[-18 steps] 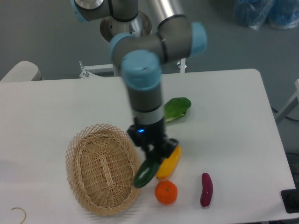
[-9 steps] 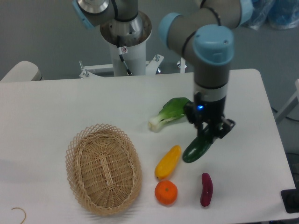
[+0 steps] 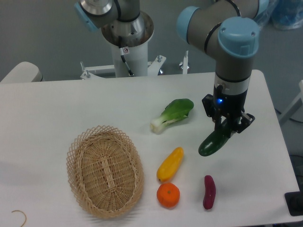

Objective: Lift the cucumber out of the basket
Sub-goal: 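Carry the held cucumber away from the basket past the yellow pepper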

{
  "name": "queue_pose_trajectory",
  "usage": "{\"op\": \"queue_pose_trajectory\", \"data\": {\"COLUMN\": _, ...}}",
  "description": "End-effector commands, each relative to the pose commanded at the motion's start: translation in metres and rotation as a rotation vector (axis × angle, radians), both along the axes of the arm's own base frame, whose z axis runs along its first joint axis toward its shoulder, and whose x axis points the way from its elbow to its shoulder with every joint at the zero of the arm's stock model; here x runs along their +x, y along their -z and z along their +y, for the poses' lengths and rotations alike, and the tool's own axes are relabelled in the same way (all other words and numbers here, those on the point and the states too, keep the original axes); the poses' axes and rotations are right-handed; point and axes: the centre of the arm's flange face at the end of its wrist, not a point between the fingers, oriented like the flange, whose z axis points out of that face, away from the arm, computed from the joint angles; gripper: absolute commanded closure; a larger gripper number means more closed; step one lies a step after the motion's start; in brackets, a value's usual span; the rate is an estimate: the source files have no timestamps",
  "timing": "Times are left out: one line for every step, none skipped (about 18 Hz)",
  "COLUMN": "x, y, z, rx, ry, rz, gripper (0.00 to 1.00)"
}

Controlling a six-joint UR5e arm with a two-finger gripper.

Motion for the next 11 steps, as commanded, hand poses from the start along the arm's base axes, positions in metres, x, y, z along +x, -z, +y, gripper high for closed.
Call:
{"op": "queue_pose_trajectory", "data": {"x": 0.0003, "y": 0.001, "z": 0.001, "rx": -0.001, "ry": 0.002, "rz": -0.001, "gripper": 0.77}}
{"op": "queue_pose_trajectory", "data": {"x": 0.0007, "y": 0.0, "z": 0.0008, "rx": 0.0, "ry": 0.002, "rz": 0.0, "gripper": 0.77}}
{"op": "queue_pose_trajectory", "data": {"x": 0.0, "y": 0.0, "z": 0.0, "rx": 0.0, "ry": 0.0, "rz": 0.0, "gripper": 0.77}}
{"op": "queue_pose_trajectory", "data": {"x": 0.0007, "y": 0.0, "z": 0.0008, "rx": 0.0, "ry": 0.002, "rz": 0.0, "gripper": 0.77}}
{"op": "queue_pose_trajectory", "data": {"x": 0.0007, "y": 0.0, "z": 0.0008, "rx": 0.0, "ry": 0.002, "rz": 0.0, "gripper": 0.77}}
{"op": "queue_pose_trajectory", "data": {"x": 0.001, "y": -0.001, "z": 0.0006, "rx": 0.001, "ry": 0.002, "rz": 0.001, "gripper": 0.77}}
{"op": "queue_pose_trajectory", "data": {"x": 0.0008, "y": -0.0018, "z": 0.0007, "rx": 0.001, "ry": 0.002, "rz": 0.003, "gripper": 0.77}}
{"op": "queue_pose_trajectory", "data": {"x": 0.001, "y": -0.0012, "z": 0.0008, "rx": 0.003, "ry": 0.002, "rz": 0.002, "gripper": 0.77}}
{"op": "queue_pose_trajectory", "data": {"x": 0.0012, "y": -0.0012, "z": 0.0012, "rx": 0.007, "ry": 0.002, "rz": 0.0, "gripper": 0.77}}
{"op": "queue_pose_trajectory", "data": {"x": 0.0013, "y": -0.0012, "z": 0.0013, "rx": 0.008, "ry": 0.002, "rz": -0.001, "gripper": 0.77}}
{"op": "queue_pose_trajectory", "data": {"x": 0.0005, "y": -0.002, "z": 0.0006, "rx": 0.009, "ry": -0.001, "rz": 0.0, "gripper": 0.77}}
